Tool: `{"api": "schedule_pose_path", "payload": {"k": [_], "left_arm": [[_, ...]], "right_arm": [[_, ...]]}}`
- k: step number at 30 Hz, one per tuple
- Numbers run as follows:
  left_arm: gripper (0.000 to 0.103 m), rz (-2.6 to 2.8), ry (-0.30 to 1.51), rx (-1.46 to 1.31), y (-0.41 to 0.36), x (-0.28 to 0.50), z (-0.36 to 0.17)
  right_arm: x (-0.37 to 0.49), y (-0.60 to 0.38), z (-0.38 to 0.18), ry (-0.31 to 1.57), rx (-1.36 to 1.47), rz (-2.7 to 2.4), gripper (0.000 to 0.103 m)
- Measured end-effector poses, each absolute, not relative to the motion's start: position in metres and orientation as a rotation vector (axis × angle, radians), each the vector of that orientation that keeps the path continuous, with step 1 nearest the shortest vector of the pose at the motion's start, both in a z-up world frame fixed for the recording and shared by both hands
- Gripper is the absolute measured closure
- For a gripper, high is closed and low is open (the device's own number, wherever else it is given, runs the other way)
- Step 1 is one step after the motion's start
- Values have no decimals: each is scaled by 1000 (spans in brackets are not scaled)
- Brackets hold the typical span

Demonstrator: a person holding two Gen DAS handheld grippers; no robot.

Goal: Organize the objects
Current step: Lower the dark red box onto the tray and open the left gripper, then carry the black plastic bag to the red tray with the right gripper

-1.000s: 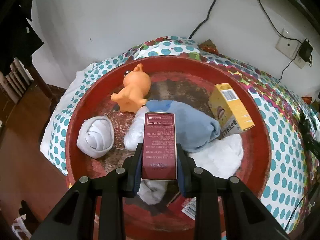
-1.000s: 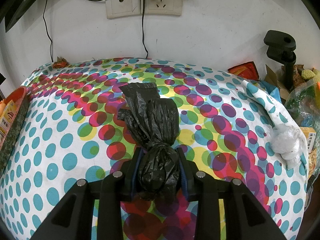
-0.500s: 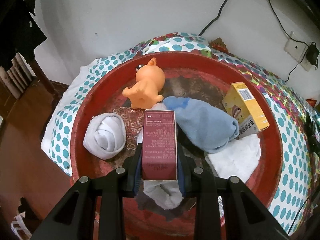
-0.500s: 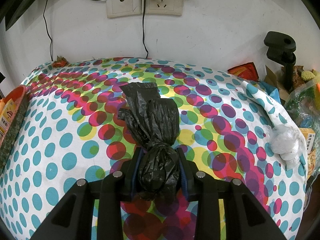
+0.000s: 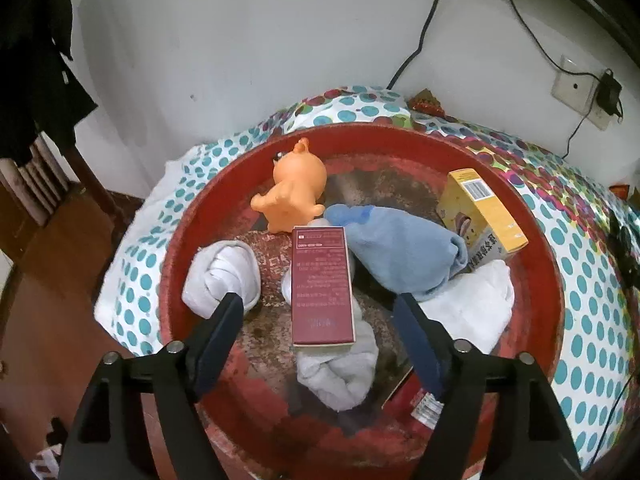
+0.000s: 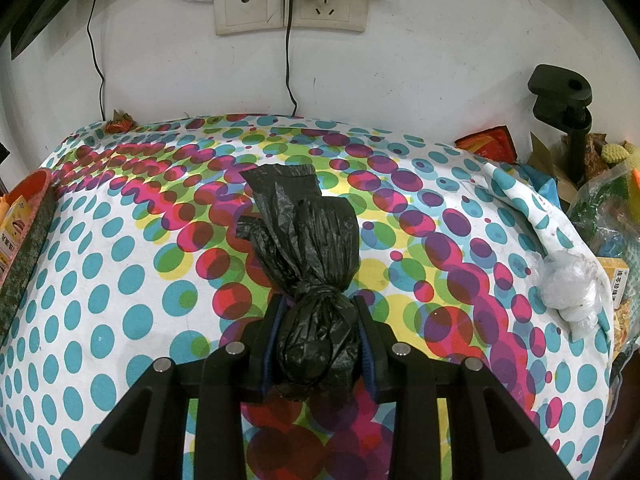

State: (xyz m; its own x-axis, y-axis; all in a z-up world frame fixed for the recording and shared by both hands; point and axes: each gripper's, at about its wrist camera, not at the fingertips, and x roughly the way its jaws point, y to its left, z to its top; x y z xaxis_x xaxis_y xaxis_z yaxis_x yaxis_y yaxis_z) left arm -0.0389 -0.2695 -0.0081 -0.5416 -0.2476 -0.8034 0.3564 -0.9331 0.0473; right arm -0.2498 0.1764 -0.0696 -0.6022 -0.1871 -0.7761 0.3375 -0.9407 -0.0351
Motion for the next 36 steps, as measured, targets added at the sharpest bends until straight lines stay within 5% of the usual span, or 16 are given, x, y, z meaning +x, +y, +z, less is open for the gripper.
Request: {"api": "schedule_pose_path", "payload": {"k": [11,18,36], "left_arm": [[8,-2483,72,1130,-253,-3,15],[1,-2490,168,1102,-259,25,19],[0,-2365,99,1061,-284,48,5]], "right_arm": [[-249,173,-69,305,1203,-2574,69],[-246,167,-69,374,1188,-2594,69],[-218,142,-49,382,1172,-2605,71]]}}
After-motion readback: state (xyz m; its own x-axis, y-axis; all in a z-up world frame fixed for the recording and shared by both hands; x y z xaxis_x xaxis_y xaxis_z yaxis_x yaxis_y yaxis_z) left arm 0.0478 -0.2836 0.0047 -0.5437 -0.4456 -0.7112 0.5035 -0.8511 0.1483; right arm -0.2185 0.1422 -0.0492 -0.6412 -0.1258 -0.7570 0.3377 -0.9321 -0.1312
